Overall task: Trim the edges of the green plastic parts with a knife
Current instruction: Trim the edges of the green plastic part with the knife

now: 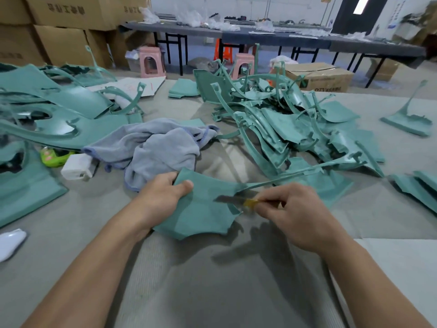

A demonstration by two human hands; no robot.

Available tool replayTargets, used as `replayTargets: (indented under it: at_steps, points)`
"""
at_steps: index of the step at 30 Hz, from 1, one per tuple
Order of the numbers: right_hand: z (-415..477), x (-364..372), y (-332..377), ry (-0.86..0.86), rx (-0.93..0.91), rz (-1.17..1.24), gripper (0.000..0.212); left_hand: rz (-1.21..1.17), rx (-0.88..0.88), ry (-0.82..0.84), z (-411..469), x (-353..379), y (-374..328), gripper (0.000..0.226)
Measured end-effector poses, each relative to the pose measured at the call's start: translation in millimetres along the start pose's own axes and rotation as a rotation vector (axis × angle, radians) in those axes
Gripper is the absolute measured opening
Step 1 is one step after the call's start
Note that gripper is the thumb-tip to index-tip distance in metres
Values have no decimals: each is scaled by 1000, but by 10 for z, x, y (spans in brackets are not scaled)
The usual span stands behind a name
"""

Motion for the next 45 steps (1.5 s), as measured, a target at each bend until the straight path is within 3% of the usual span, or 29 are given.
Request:
replayTargets:
  at_steps: [2,6,8,10,13,15,18,20,21,25,30,33,37,42,45]
  points:
    - [25,38,-86,45,36,-108,11,16,-4,6,7,-9,-1,15]
    - [50,-129,-188,-183,78,-115,11,30,-5,7,0,-15,-16,13]
    - [57,-62,-152,-81,64,-3,8,39,2,4,-7,-15,-27,13]
    - [62,49,-106,35,46,-36,10,57,4,0,-7,-17,-28,13]
    - [67,-106,-158,-166,88,-101,11,65,-3,-5,-25,-20,-35,14]
    - [42,-191,-161,-229,79,-9,12,55,-2,3,-41,-11,-41,13]
    - [-20,-57,-46,28,56,123,11,48,-9,10,-61,-5,-41,14]
    - [-81,107,28,204,47,59,13,66,-14,9,-65,-8,-40,15]
    - [-86,141,31,212,48,0,13,70,-18,13,-68,-4,-39,16]
    - [-35,-47,-30,-14,97,-118,21,71,-25,-2,-82,-16,-45,18]
    - [-86,89,11,146,84,-66,20,76,-30,-4,-93,-16,-47,18]
    - [-59,-70,-43,-29,117,-111,22,102,-36,-13,-104,-21,-62,19]
    - [-85,-9,-81,79,160,-39,15,112,-43,-6,-116,-15,-85,20]
    - [-69,-111,-117,-30,147,0,17,104,-59,-15,-147,-20,-112,18]
    - [-94,-101,-86,0,106,145,11,-164,-78,-4,-222,59,-187,16]
Point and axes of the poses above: each hand's wrist, its own z-axis towards the middle knuckle, its own x-axis out of the palm, y = z × x, the point moved 8 cm from there along z, towards the middle knuckle, and after that the axes turned 9 degrees about z, right-handed, at the moved point
